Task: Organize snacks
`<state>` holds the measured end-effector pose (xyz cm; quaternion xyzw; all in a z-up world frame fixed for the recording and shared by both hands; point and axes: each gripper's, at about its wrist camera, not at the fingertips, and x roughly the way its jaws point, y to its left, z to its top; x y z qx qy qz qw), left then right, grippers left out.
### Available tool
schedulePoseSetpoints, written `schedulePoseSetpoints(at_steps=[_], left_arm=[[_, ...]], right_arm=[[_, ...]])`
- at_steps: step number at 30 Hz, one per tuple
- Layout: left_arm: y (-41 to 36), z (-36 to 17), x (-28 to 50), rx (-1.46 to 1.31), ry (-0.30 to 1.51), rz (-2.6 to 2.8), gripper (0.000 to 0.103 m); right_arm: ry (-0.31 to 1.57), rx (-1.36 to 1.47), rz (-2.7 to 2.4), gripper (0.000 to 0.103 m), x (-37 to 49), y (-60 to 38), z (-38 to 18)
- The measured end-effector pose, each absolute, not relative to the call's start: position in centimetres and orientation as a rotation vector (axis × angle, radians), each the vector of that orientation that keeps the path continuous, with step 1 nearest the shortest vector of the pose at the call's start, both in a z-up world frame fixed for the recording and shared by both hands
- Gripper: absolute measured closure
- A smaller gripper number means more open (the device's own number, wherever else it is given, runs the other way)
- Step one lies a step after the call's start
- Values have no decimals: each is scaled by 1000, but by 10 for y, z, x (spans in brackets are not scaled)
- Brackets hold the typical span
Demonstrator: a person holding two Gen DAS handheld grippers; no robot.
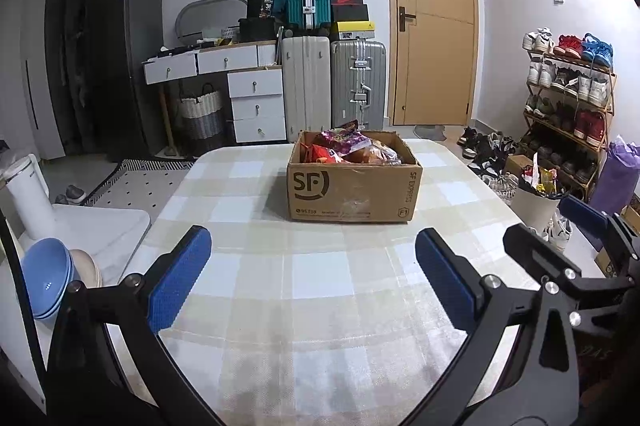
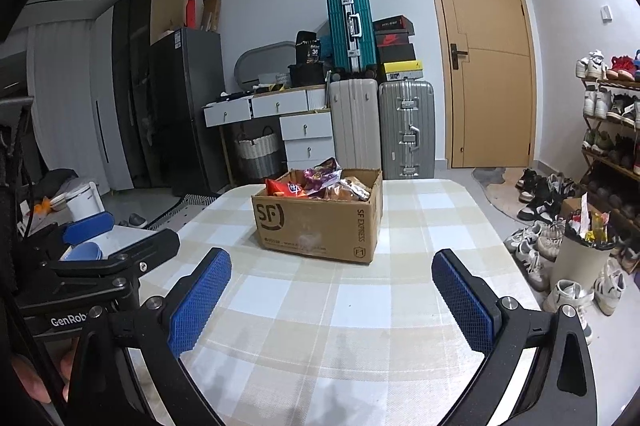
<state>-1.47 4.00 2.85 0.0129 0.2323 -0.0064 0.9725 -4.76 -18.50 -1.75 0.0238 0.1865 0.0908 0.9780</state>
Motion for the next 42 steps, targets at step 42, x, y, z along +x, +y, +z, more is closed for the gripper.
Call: schedulePoseSetpoints(at_steps=[42], left_arm=[[39, 22, -11, 15, 466, -11, 1]], right_arm=[[373, 73, 194, 1, -53, -188, -18]])
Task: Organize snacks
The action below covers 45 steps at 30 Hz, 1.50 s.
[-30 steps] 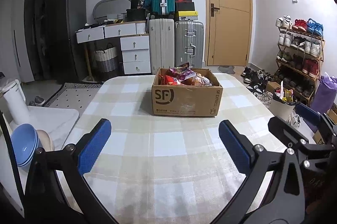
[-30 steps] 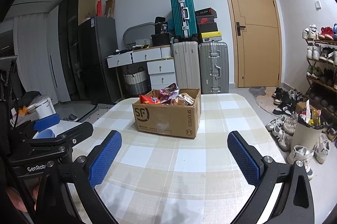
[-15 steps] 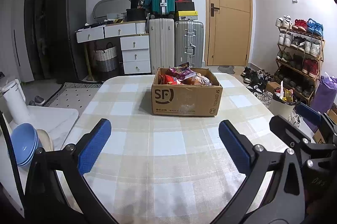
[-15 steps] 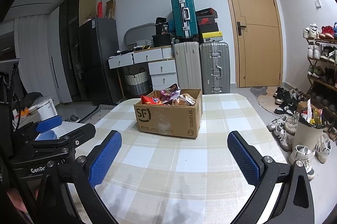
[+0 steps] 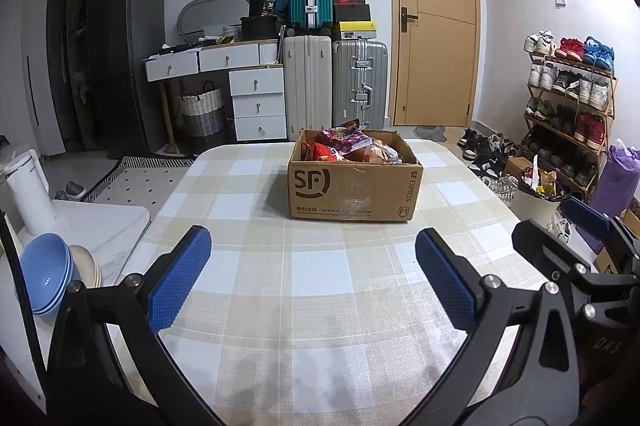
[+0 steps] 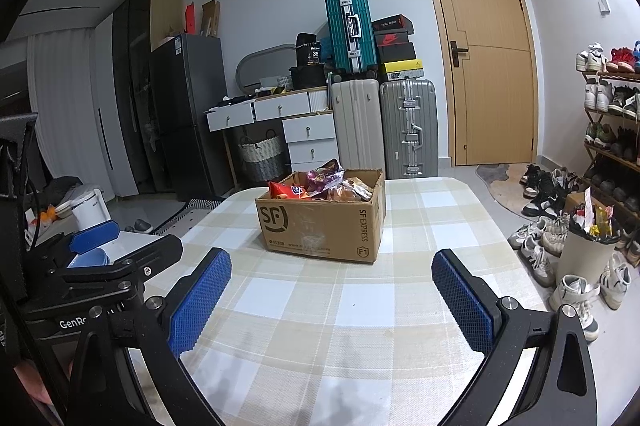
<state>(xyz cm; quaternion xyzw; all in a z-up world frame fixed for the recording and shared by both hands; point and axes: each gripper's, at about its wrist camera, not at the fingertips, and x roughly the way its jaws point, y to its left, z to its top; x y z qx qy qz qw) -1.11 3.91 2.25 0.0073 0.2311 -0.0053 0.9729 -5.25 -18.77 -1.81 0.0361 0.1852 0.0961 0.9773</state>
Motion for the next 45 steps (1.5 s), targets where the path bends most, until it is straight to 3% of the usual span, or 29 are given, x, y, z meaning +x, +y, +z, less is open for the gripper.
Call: schedulePoseSetpoints(at_steps=[45], left_arm=[[38, 14, -10, -11, 451, -26, 1]], right_arm=[[384, 86, 196, 1, -53, -189, -24]])
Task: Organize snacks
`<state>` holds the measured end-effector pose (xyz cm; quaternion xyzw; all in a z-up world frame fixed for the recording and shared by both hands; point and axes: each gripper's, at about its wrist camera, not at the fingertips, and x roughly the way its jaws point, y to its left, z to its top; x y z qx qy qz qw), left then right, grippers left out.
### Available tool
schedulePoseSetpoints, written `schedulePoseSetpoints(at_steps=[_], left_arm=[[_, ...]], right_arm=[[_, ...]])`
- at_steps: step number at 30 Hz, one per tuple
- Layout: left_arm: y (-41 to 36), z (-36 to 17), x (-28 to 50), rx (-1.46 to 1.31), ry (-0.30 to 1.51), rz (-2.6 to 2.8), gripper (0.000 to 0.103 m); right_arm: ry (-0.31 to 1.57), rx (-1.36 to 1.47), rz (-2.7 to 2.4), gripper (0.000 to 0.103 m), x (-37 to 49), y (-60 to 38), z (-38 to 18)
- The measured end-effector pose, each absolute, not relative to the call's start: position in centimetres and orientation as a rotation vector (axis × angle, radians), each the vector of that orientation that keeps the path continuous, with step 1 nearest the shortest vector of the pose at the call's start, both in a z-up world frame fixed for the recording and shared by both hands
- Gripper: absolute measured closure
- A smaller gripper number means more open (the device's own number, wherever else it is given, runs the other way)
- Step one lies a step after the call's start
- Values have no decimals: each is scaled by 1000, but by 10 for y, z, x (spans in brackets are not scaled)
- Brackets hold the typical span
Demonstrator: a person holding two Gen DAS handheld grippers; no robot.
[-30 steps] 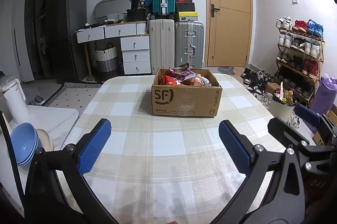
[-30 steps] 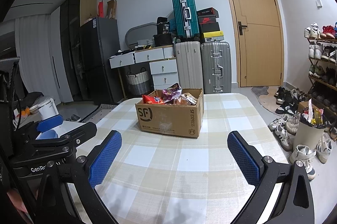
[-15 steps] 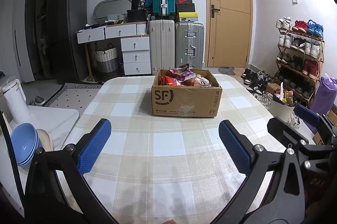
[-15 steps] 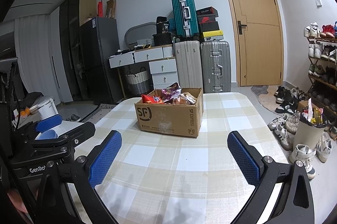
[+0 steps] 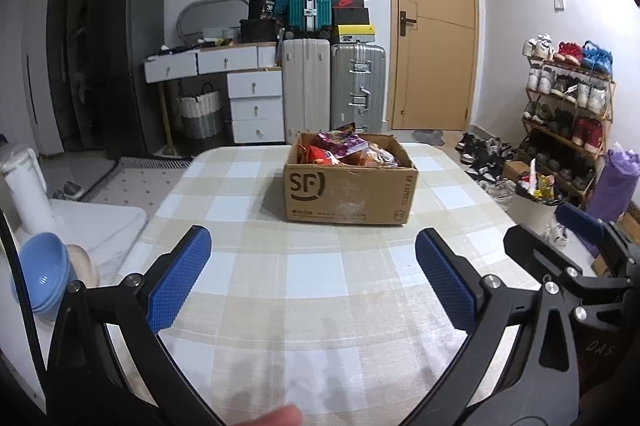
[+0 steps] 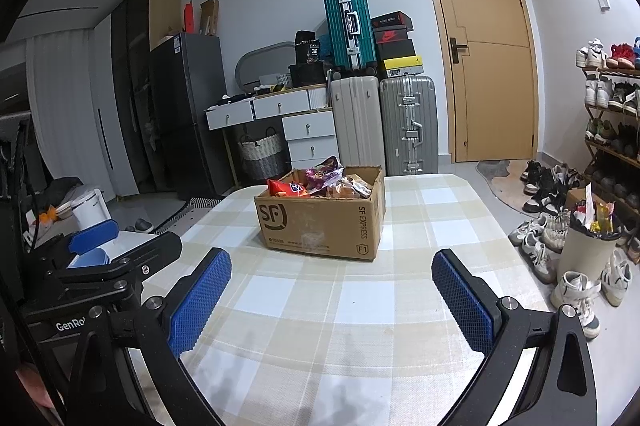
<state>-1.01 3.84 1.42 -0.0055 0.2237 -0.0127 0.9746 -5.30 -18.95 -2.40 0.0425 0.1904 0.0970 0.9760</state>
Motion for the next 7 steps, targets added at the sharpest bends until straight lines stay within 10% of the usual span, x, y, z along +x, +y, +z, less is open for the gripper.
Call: schedulePoseSetpoints(at_steps=[7], left_arm=[[51, 12, -16, -52, 372, 1, 1]], right_arm=[[385, 91, 192, 1, -54, -192, -22]])
